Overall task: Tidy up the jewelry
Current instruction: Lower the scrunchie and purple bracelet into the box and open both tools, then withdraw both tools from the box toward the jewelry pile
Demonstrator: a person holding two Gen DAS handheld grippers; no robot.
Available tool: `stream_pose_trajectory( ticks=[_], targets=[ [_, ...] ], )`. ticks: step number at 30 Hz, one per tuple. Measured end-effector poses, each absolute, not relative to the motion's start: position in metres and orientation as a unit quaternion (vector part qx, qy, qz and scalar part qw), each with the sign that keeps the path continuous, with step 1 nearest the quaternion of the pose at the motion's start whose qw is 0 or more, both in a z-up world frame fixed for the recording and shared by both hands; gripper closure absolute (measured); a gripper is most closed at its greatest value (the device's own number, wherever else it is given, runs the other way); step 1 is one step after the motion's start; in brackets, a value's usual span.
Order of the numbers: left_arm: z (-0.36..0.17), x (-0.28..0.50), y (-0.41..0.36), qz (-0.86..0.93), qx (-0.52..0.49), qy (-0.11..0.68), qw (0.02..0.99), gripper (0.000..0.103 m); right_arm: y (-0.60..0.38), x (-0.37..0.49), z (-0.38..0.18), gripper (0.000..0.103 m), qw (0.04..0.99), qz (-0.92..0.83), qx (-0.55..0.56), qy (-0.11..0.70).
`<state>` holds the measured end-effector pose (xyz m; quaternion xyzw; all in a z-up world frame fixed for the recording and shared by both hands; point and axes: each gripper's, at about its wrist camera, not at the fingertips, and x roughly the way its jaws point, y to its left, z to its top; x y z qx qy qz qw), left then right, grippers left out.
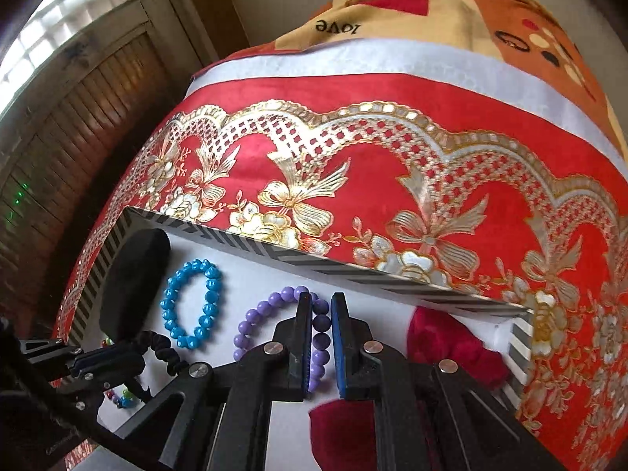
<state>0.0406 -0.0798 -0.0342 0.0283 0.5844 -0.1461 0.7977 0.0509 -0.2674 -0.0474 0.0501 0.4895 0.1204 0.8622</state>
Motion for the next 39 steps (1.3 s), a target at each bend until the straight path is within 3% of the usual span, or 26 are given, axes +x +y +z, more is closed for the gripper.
stream_pose_trajectory(
  ticks=[8, 11, 12, 14, 16, 39],
  targets=[
    [-0.038, 0.043, -0.083, -0.135, 0.035, 0.581, 0.802, 0.094, -0.256, 0.060, -0.050, 0.094, 0.865, 0.125, 0.047, 0.483],
    [-0.038, 0.042, -0.082, -0.136, 0.028, 0.582, 0.802, 0.071, -0.253, 0.058, -0.050, 0.093, 0.863, 0.128, 0.036, 0.488],
    [-0.038, 0.042, -0.081, -0.138, 0.024, 0.582, 0.801, 0.063, -0.251, 0.059, -0.051, 0.090, 0.861, 0.127, 0.033, 0.491],
    [-0.037, 0.041, -0.080, -0.138, 0.020, 0.580, 0.802, 0.062, -0.251, 0.055, -0.049, 0.068, 0.862, 0.129, 0.038, 0.489],
    [-0.035, 0.039, -0.079, -0.135, 0.021, 0.578, 0.805, 0.059, -0.252, 0.050, -0.046, 0.067, 0.863, 0.133, 0.048, 0.485],
    [0.015, -0.023, -0.079, -0.130, 0.057, 0.523, 0.840, 0.059, -0.298, -0.084, 0.006, 0.060, 0.892, 0.026, 0.078, 0.444]
  ],
)
